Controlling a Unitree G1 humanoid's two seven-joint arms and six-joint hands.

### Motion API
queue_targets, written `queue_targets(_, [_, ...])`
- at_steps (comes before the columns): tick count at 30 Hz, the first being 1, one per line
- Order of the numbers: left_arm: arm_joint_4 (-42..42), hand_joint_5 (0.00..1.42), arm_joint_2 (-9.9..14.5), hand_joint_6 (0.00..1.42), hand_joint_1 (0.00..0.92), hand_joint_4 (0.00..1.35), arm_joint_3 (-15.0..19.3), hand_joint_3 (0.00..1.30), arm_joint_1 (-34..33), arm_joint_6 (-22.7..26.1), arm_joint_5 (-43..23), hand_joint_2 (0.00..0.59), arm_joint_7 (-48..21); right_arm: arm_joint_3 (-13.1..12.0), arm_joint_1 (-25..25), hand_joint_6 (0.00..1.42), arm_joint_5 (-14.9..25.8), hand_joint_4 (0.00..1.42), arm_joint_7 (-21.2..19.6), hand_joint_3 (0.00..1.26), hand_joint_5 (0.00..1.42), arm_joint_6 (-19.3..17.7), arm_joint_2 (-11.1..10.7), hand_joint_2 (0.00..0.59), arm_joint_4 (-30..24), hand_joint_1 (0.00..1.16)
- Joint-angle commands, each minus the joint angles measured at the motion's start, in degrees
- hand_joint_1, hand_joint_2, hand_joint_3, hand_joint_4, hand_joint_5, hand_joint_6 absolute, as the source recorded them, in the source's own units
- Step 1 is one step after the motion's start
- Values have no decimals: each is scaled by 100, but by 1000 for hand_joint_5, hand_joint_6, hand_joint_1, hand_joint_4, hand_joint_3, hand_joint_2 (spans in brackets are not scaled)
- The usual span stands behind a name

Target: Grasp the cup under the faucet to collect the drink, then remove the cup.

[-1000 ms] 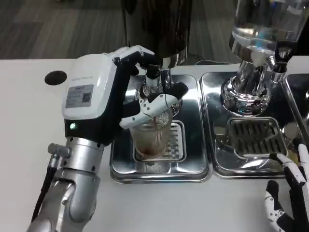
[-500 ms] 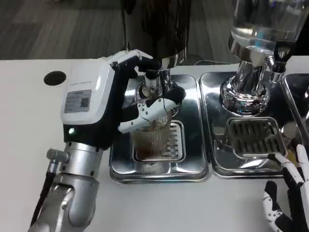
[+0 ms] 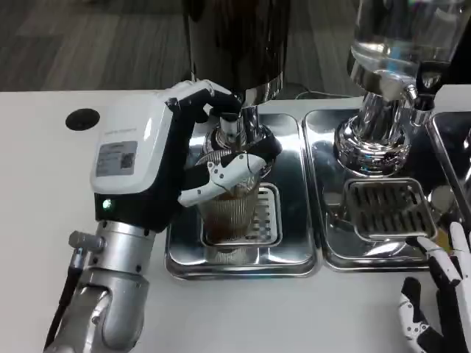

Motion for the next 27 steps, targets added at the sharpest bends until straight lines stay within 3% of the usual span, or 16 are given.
queue_targets(1, [30, 589, 14, 529, 10, 527, -38, 617, 234, 73, 81, 98, -83, -23, 41, 131, -3, 11, -102, 259, 0, -69, -27, 553, -8, 435])
queue_targets(27, [-241, 556, 31, 506, 0, 487, -49, 583, 356, 294, 690, 99, 153, -59, 116, 119, 27, 11, -220, 259, 0, -176, -30, 553, 18, 439])
